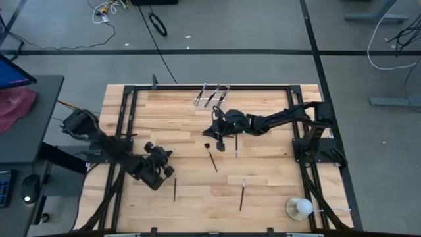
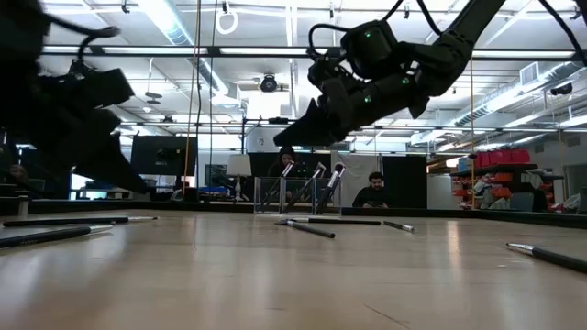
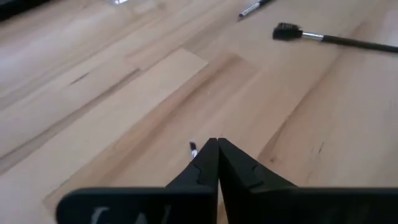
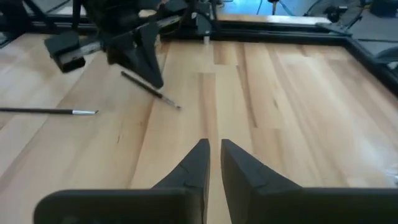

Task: Put items in baskets/containers
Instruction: Put the black eyeshadow brush into the transparent organizer

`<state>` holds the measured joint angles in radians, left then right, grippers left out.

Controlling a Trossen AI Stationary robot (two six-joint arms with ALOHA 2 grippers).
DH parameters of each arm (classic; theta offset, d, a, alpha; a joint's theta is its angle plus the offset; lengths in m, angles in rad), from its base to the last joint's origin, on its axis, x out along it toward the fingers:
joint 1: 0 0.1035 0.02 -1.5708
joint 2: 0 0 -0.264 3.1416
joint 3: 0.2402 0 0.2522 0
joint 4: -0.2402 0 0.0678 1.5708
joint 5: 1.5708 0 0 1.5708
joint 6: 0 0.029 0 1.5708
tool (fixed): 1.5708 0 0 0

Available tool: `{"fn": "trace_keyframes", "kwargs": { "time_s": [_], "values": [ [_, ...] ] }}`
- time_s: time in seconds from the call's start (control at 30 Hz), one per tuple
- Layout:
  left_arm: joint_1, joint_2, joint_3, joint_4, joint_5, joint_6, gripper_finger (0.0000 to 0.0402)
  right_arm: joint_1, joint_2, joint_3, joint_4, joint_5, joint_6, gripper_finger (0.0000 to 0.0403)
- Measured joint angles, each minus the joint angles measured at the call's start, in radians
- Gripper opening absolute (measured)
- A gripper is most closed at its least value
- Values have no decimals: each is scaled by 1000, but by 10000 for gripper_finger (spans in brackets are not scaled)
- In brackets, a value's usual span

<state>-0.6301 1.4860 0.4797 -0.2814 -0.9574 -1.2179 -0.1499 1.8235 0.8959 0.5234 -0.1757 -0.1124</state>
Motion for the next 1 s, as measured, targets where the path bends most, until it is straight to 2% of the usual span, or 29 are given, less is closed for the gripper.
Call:
{"fn": "trace_keyframes", "kwargs": {
  "time_s": [0.13, 0.27, 0.4, 0.53, 0.7, 0.83, 1.0],
  "values": [
    [22, -71, 2, -7, 66, 58, 48, 4, 37, 0, 12, 0, 0, 41],
    [-5, -101, 2, -42, 159, 127, 118, 4, 39, 0, 18, 0, 0, 41],
    [-41, -65, 2, -100, 164, 90, 185, 3, 39, 0, 63, 0, 0, 41],
    [-72, 14, 2, -121, 152, 0, 215, 3, 39, 0, 75, 0, 0, 41],
    [-112, 127, 7, -122, 114, -160, 196, 3, 39, 0, 79, 0, 6, 41],
    [-154, 186, 8, -122, 89, -303, 150, 3, 39, 0, 82, 0, 17, 41],
    [-193, 217, -6, -100, 68, -395, 79, 3, 39, 0, 85, 0, 18, 41]
  ]
}}
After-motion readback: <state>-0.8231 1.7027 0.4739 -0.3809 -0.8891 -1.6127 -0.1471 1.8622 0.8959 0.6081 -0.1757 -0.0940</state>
